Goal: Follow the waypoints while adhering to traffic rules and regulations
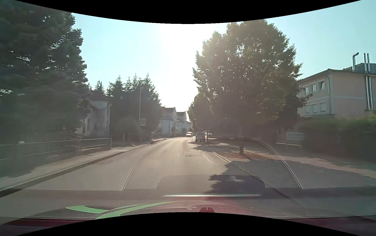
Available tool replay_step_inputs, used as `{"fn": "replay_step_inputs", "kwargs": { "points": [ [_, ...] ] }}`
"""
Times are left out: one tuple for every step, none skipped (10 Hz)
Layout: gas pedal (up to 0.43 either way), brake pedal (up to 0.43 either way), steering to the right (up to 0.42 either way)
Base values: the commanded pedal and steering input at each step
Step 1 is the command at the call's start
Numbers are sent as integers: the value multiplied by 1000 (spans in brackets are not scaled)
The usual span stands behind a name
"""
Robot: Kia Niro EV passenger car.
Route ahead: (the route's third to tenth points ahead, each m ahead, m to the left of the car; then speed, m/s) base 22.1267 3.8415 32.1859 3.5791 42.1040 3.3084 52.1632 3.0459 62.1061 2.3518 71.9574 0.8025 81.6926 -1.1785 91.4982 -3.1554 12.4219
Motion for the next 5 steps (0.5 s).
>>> {"fn": "replay_step_inputs", "kwargs": {
  "points": [
    [87, 0, -27],
    [79, 0, -24],
    [79, 0, -19],
    [79, 0, -17],
    [79, 0, -15]
  ]
}}
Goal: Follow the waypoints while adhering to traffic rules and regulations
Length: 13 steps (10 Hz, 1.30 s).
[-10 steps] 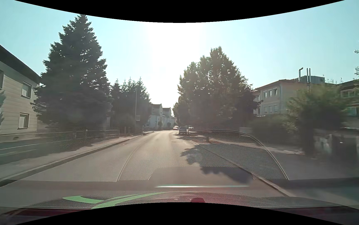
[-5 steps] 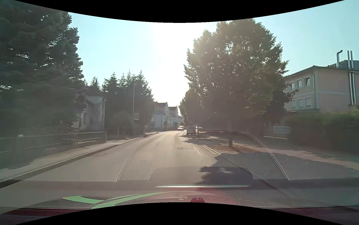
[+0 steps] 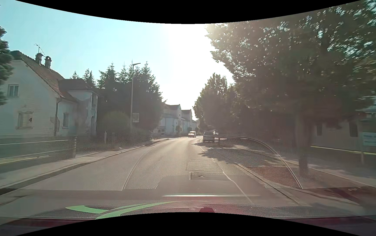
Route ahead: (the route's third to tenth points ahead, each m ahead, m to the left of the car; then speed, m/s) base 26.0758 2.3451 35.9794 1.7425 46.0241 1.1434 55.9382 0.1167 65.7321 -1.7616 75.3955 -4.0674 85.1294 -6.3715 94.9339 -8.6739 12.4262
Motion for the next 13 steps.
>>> {"fn": "replay_step_inputs", "kwargs": {
  "points": [
    [79, 0, -13],
    [79, 0, -11],
    [79, 0, -11],
    [79, 0, -9],
    [79, 0, -8],
    [87, 0, -5],
    [87, 0, -1],
    [87, 0, 0],
    [87, 0, 4],
    [87, 0, 6],
    [87, 0, 6],
    [87, 0, 6],
    [87, 0, 6]
  ]
}}
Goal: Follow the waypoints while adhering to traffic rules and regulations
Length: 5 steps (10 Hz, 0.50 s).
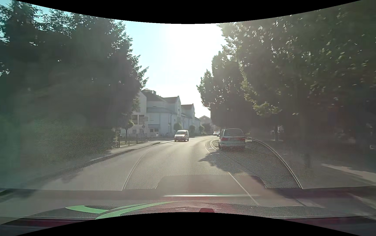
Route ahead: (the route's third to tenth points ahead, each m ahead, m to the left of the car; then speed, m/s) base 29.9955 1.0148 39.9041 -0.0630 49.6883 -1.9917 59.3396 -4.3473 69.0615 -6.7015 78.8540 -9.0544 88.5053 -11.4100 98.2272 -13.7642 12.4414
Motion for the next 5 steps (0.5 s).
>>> {"fn": "replay_step_inputs", "kwargs": {
  "points": [
    [87, 0, 5],
    [87, 0, 5],
    [87, 0, 5],
    [79, 0, 6],
    [79, 0, 7]
  ]
}}
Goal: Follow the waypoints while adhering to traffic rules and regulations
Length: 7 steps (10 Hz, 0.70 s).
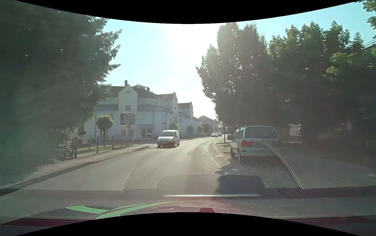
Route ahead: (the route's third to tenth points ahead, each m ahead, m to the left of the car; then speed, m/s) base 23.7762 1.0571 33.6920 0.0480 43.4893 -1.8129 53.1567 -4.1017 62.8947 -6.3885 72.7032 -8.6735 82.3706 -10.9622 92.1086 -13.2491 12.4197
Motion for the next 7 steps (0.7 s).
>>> {"fn": "replay_step_inputs", "kwargs": {
  "points": [
    [79, 0, 7],
    [79, 0, 7],
    [67, 0, 8],
    [67, 0, 11],
    [67, 0, 15],
    [67, 0, 20],
    [59, 0, 22]
  ]
}}
